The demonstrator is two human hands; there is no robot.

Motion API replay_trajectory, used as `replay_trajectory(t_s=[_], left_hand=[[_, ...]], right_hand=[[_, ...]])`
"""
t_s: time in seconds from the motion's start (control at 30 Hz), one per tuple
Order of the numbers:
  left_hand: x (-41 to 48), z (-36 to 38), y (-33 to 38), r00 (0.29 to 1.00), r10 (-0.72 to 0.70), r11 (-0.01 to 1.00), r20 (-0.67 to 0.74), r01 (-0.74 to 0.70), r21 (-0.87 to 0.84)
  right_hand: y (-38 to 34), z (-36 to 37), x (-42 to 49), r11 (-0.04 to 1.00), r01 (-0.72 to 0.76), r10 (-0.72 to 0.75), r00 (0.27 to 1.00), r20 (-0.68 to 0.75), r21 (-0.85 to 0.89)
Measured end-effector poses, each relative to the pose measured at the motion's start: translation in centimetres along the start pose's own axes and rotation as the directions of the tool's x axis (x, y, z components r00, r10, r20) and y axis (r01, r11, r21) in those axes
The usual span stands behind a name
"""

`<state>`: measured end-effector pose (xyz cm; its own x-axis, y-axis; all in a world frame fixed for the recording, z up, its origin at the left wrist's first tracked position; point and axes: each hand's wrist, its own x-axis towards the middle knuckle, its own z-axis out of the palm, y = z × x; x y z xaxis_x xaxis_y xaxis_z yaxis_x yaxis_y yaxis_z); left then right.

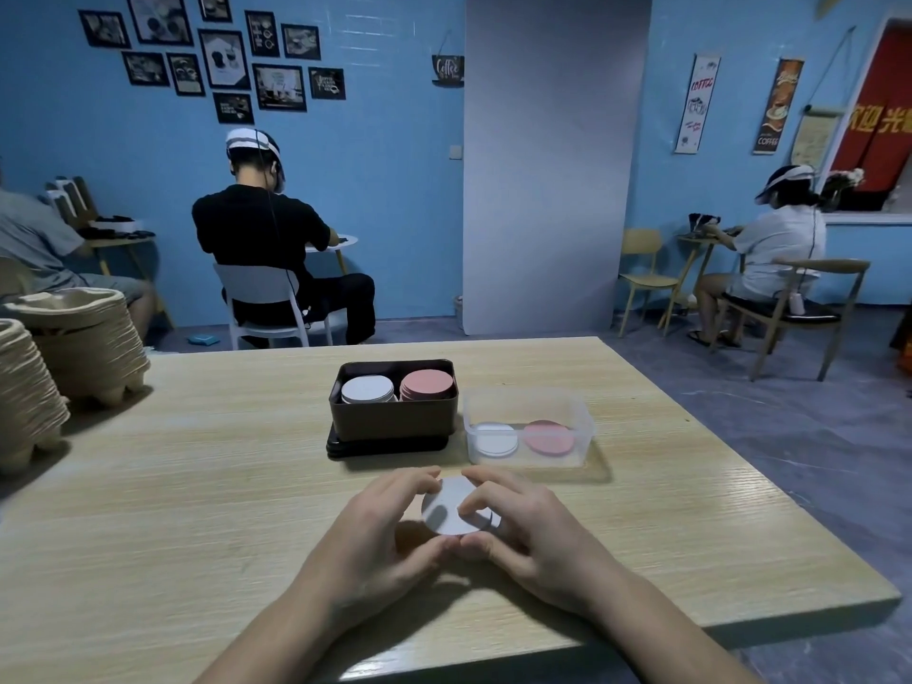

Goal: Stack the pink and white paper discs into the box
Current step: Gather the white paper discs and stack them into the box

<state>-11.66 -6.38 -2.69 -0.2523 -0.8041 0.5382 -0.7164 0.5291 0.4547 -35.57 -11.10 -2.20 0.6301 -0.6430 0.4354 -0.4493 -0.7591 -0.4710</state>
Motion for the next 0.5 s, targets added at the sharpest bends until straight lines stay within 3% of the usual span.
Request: replay_trajectory(t_s=[0.3,0.5], left_hand=[[0.14,-0.39,0.45,1.0,-0.004,0.99,-0.025,0.0,-0.145],[0.27,-0.52,-0.16,0.998,-0.022,0.975,0.051,0.033,-0.219]], right_hand=[[-0.18,-0.33,-0.05,0.998,0.022,-0.021,0.999,-0.026,0.062],[-0.28,-0.6,-0.09,0.996,0.046,-0.045,0.999,-0.012,0.076]])
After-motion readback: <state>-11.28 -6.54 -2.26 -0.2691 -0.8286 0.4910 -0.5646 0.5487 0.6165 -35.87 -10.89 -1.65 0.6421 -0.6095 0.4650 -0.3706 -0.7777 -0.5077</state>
